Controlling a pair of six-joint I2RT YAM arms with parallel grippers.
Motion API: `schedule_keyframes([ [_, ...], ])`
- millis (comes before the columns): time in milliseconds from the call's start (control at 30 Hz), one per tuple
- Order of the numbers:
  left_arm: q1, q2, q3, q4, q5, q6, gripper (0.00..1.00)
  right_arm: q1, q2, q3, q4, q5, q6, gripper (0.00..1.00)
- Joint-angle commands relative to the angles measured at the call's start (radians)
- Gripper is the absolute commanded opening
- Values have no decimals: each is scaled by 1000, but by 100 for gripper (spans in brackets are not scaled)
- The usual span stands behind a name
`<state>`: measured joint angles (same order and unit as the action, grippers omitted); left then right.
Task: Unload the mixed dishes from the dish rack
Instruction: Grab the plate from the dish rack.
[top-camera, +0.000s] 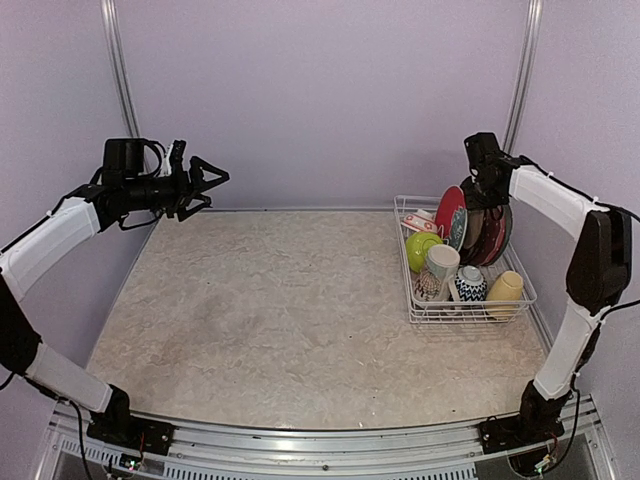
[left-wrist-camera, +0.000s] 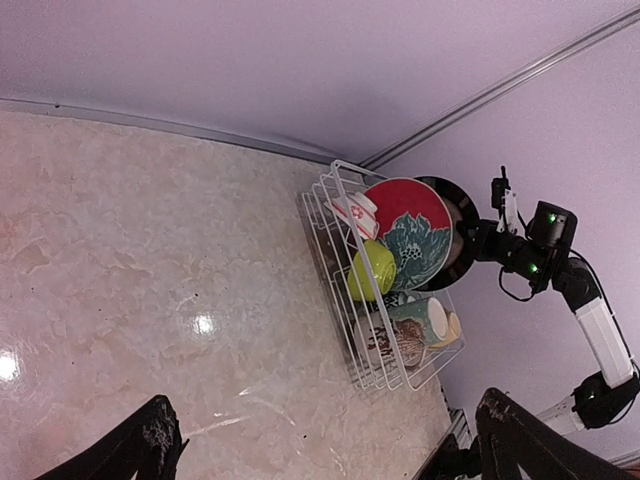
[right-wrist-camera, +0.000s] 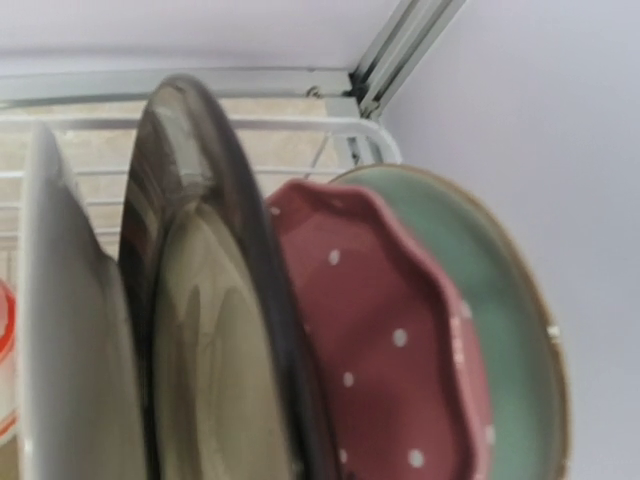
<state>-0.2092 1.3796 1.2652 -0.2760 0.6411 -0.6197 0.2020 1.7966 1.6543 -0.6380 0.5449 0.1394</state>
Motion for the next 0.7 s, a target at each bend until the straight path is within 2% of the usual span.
schedule_keyframes([
  [0,-8,6,23,-18,-19,31,99,-13,-89,70,36,132,-43,0],
  [300,-11,10,25,-19,-14,26,99,-12,-161,93,6,147,-41,0],
  [667,-22,-1,33,-24,2,29,99,-12,-300,82,-23,86,2,0],
])
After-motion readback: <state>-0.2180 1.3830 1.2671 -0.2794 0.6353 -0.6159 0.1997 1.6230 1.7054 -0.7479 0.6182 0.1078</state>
